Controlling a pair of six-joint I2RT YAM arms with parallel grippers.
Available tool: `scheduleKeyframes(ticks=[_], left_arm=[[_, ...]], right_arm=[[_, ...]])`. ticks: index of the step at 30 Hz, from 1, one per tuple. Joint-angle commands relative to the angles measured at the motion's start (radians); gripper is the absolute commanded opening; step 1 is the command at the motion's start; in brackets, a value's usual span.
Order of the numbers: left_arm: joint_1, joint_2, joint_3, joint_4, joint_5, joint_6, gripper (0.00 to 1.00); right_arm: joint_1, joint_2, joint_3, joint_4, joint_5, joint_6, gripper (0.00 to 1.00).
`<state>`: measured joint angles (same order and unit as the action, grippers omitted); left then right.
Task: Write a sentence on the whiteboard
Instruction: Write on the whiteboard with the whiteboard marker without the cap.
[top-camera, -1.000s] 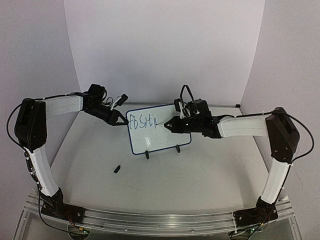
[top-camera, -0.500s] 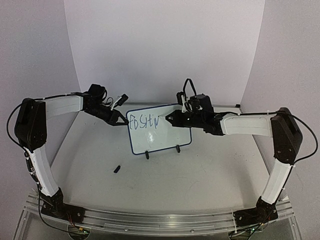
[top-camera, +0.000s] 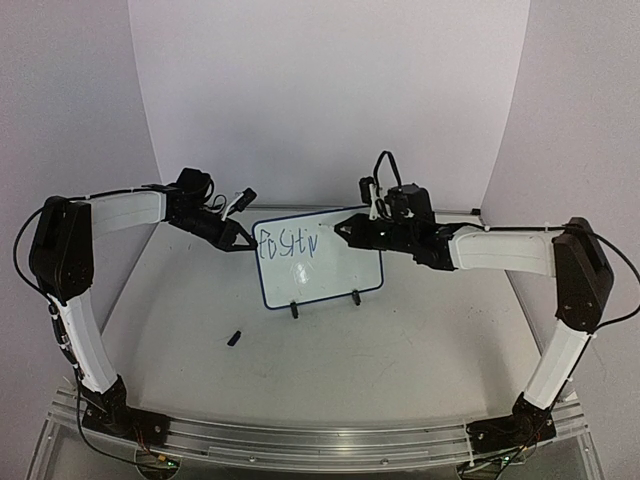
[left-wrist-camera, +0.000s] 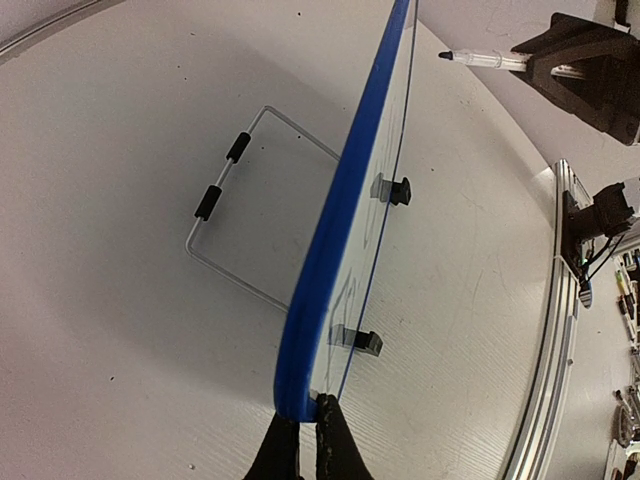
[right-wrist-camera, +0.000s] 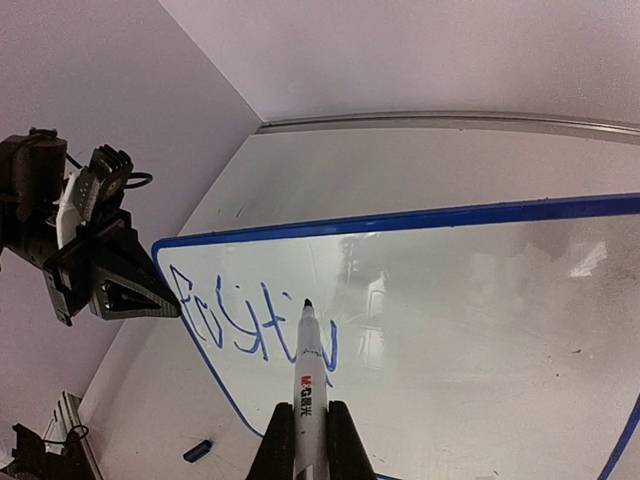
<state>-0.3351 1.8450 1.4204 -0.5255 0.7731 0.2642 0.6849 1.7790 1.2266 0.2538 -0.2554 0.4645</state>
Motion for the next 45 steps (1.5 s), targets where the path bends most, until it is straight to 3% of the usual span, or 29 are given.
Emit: scheduleKeyframes(ticks=[1, 27, 45], left_arm=[[-0.005, -0.021, 0.026, 0.0, -0.035, 0.048, 0.0], [-0.006, -0.03, 0.025, -0.001, -0.034, 0.048, 0.0], [-0.008, -0.029, 0.026, -0.001, -0.034, 0.046, 0.0]], right_arm=[[-0.002, 0.029, 0.011, 0.021, 0.017, 0.011, 0.0], [-0.002, 0.039, -0.042, -0.023, 0.039, 0.028, 0.0], [0.004, -0.057, -0.041, 0.043, -0.05, 0.015, 0.0]])
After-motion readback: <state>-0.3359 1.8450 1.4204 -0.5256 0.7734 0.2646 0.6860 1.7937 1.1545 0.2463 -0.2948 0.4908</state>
